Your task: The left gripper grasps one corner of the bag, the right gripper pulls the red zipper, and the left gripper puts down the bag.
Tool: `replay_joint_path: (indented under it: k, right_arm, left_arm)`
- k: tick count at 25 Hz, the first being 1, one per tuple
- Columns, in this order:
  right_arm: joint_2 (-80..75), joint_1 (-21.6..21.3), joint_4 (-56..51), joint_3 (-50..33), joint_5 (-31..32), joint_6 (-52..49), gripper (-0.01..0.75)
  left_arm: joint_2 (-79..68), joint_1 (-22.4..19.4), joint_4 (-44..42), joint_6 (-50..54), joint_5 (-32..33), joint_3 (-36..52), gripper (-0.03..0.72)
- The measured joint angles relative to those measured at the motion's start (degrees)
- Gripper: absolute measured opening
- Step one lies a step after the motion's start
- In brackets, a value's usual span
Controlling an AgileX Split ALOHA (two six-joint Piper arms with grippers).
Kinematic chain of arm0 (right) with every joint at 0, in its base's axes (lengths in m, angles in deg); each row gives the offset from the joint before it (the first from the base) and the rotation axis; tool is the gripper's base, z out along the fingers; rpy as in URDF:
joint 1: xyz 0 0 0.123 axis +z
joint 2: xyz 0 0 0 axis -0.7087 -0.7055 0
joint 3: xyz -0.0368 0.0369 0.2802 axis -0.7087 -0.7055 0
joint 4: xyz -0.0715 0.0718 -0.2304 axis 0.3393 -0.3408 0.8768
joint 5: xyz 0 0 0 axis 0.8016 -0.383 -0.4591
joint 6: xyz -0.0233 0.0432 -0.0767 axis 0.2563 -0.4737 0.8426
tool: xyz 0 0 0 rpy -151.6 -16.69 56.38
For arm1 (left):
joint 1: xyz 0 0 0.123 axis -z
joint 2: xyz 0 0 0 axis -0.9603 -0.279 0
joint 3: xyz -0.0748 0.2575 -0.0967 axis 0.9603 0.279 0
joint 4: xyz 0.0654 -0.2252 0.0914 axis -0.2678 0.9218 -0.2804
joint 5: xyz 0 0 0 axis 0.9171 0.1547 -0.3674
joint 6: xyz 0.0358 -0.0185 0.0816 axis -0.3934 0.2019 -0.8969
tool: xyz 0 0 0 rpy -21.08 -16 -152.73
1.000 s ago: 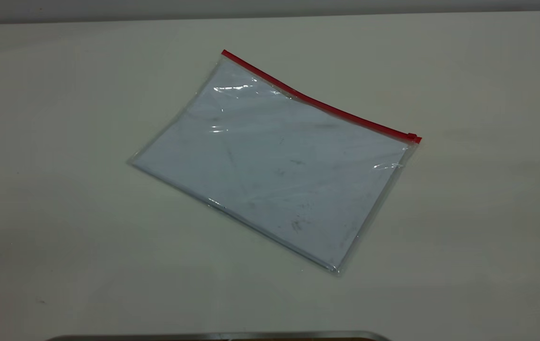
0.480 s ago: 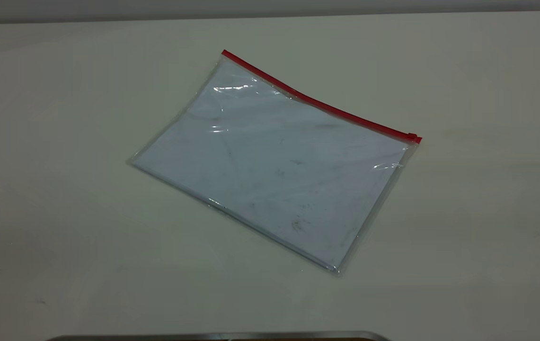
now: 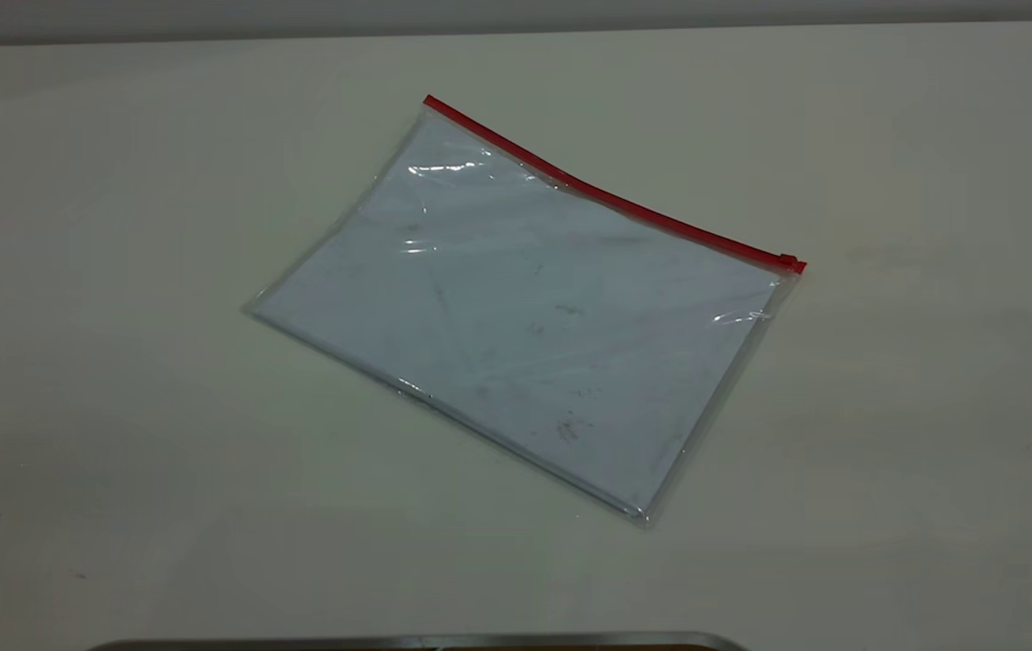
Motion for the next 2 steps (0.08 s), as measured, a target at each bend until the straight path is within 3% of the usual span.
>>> replay_joint_path:
  k: [2]
  right_arm:
    - [0.0, 0.0, 0.0, 0.0, 0.0, 0.0, 0.413]
  left_arm:
    - [0.0, 0.0, 0.0, 0.0, 0.0, 0.0, 0.561]
